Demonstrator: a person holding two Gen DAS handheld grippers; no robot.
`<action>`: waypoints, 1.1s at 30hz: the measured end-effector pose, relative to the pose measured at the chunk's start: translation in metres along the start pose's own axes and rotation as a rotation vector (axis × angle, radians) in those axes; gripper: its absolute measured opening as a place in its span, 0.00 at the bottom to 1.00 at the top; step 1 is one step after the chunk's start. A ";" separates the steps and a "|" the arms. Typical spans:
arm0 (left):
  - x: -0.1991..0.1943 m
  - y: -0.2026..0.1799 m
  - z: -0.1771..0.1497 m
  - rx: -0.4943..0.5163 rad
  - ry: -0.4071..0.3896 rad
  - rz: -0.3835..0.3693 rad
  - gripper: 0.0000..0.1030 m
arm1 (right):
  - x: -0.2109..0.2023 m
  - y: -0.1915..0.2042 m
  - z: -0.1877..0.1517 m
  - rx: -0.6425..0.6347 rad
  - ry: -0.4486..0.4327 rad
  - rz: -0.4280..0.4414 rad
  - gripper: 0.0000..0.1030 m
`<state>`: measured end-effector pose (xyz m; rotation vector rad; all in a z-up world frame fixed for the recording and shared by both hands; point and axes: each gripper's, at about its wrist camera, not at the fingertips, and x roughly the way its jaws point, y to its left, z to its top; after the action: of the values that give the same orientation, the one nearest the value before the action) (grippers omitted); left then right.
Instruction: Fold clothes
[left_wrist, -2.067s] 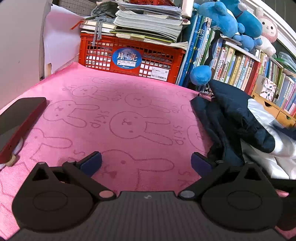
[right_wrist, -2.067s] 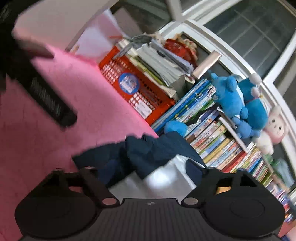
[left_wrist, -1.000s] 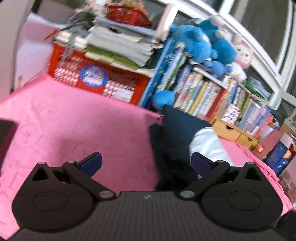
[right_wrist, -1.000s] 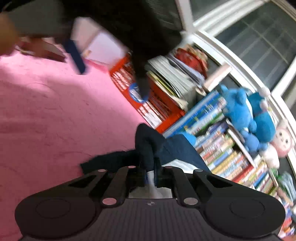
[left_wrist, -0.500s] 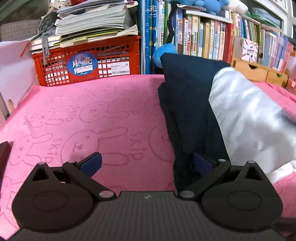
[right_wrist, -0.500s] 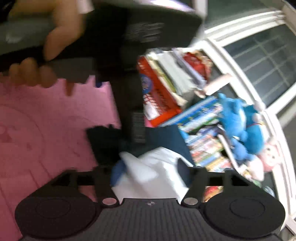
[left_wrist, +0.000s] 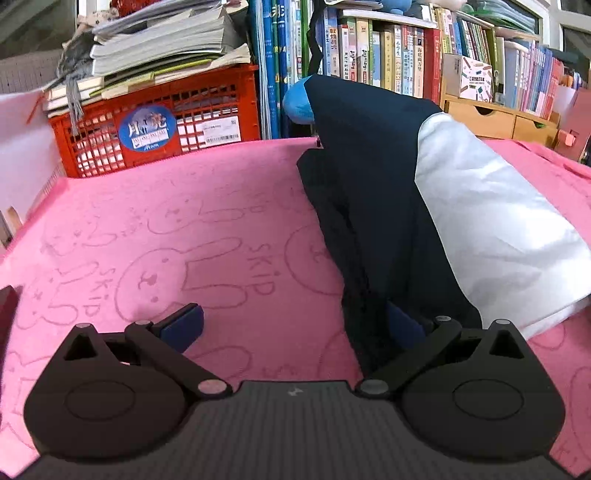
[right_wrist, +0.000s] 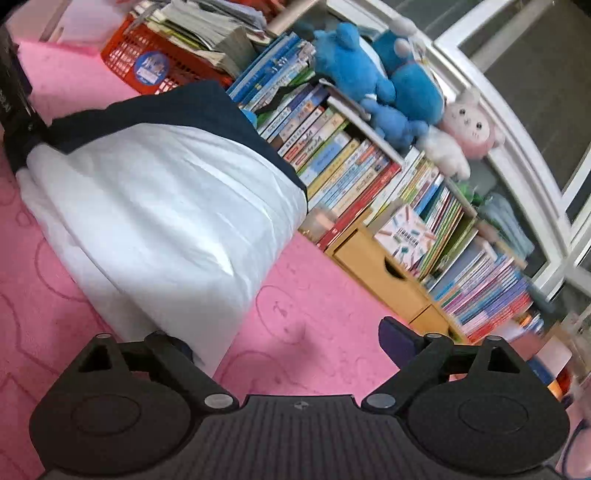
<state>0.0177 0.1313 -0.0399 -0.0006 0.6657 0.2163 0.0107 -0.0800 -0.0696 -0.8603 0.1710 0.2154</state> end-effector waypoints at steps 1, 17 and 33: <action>0.000 0.001 0.000 -0.004 0.001 -0.001 1.00 | 0.001 -0.002 -0.002 0.009 0.002 0.006 0.94; -0.006 0.019 -0.003 -0.050 0.010 -0.026 1.00 | -0.053 -0.085 0.004 0.448 -0.247 0.606 0.93; -0.007 0.022 -0.003 -0.063 0.017 -0.044 1.00 | 0.178 -0.005 0.175 0.431 0.134 0.613 0.27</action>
<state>0.0065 0.1508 -0.0364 -0.0778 0.6748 0.1948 0.1945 0.0719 0.0049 -0.3719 0.5863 0.6681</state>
